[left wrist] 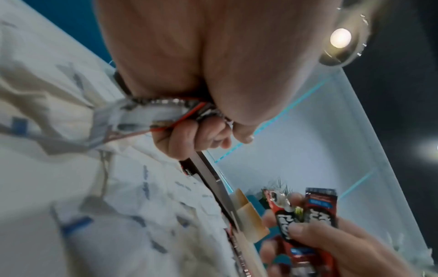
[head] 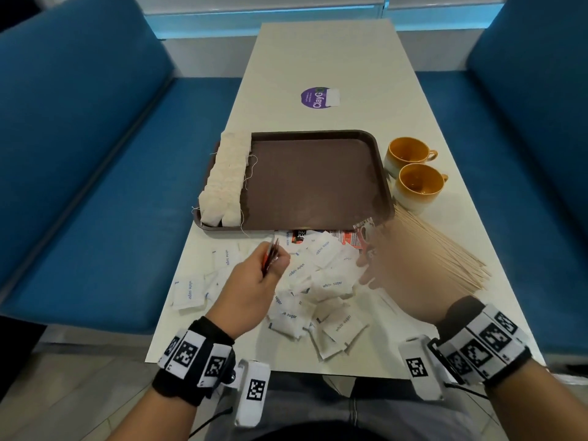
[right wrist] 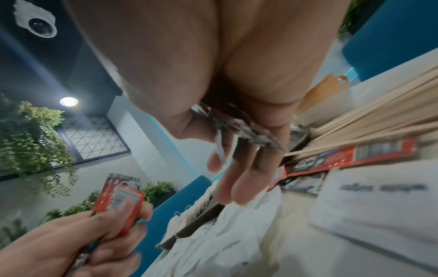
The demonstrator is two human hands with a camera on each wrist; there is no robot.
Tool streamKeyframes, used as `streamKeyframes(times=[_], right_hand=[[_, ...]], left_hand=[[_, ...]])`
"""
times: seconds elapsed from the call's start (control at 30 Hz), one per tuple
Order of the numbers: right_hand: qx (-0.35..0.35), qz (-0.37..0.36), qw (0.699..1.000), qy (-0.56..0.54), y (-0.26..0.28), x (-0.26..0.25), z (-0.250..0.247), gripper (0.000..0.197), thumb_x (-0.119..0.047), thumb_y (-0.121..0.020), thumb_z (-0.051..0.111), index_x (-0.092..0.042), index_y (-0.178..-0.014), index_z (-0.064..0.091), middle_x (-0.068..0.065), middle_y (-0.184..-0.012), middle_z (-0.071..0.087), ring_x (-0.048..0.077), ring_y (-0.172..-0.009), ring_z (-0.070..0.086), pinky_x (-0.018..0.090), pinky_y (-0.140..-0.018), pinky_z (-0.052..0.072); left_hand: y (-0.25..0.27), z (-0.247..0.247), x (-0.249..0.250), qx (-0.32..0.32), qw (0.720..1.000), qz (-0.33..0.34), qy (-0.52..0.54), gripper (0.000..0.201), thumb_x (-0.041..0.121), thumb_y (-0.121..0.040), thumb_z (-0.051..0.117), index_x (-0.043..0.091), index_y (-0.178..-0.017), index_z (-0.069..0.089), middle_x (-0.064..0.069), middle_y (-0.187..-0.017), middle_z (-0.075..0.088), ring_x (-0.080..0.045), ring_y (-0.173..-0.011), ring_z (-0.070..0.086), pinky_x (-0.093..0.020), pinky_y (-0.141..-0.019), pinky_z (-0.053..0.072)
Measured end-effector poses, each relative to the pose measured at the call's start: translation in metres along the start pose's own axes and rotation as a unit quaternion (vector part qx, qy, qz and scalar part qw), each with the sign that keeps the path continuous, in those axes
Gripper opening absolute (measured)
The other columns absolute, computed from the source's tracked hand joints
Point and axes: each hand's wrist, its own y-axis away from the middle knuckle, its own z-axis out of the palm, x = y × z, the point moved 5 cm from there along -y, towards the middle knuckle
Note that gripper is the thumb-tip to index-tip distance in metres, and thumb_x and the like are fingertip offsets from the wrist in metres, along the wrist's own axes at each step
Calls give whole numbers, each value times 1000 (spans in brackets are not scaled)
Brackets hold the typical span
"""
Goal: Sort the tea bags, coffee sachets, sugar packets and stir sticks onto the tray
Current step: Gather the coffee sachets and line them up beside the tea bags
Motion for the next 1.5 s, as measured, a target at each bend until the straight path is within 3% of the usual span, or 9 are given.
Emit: streamKeyframes(times=[0.17,0.43,0.6,0.7,0.83,0.97,1.07,1.2,1.5], right_hand=[[-55,-60,996,-44,-9,-22,29,81,3,-97,54,-44,-149,13,5,-104,63,18,-73,65,29,-64,57],[-133,-37,990,-31,-19,-34,63,108,-5,-80,65,-51,-153,-1,21,-111,65,37,-93,72,60,-83,58],[-164,-74,984,-7,-18,-34,70,72,6,-79,50,-26,-142,36,5,-116,53,18,-103,58,28,-80,53],[-153,-70,984,56,-16,-36,71,60,4,-86,50,-31,-135,44,-1,-112,41,9,-97,49,16,-76,43],[-121,-105,981,111,-17,-44,65,53,0,-87,58,-34,-126,50,-7,-103,43,4,-91,48,9,-77,41],[-46,-113,981,150,-22,-44,52,75,-18,-82,80,-33,-148,47,-11,-102,52,6,-91,56,31,-86,54],[-58,-149,978,135,-20,-52,44,112,-47,-64,94,-44,-154,28,-14,-127,44,-1,-114,49,27,-97,50],[-125,-214,951,182,-6,-68,52,148,-62,-43,97,-56,-156,0,-17,-161,14,7,-150,16,33,-117,29],[-138,-240,924,263,-3,-67,74,161,-62,-38,97,-60,-150,-18,-10,-168,-15,18,-157,-13,51,-127,15]], left_hand=[[-2,15,9,-31,984,-47,169,46,59,-78,70,21,-92,49,10,-69,43,-11,-56,42,-28,-59,42],[-8,53,34,-80,946,-75,305,69,49,-73,83,17,-126,53,-15,-100,67,-27,-88,65,-43,-79,54],[-8,52,33,-15,934,-130,333,60,49,-81,69,7,-122,55,-13,-102,58,-28,-92,47,-47,-77,40],[-9,49,29,24,923,-156,352,21,21,-100,57,7,-115,60,-17,-98,60,-28,-89,55,-35,-69,48],[-10,43,26,17,901,-180,394,19,9,-105,48,4,-110,65,-14,-93,70,-22,-83,70,-32,-68,59],[-9,29,26,9,898,-186,399,23,9,-105,45,1,-100,66,-18,-92,73,-30,-83,68,-42,-74,57],[-8,22,27,4,873,-198,445,36,8,-103,43,5,-77,67,-20,-80,66,-37,-78,67,-53,-82,53],[-5,23,35,-18,859,-213,465,12,10,-103,48,3,-97,56,-17,-75,53,-30,-63,59,-45,-68,58],[5,41,41,-103,891,-206,391,25,9,-98,63,-11,-115,61,-26,-101,60,-39,-98,63,-41,-71,53]])
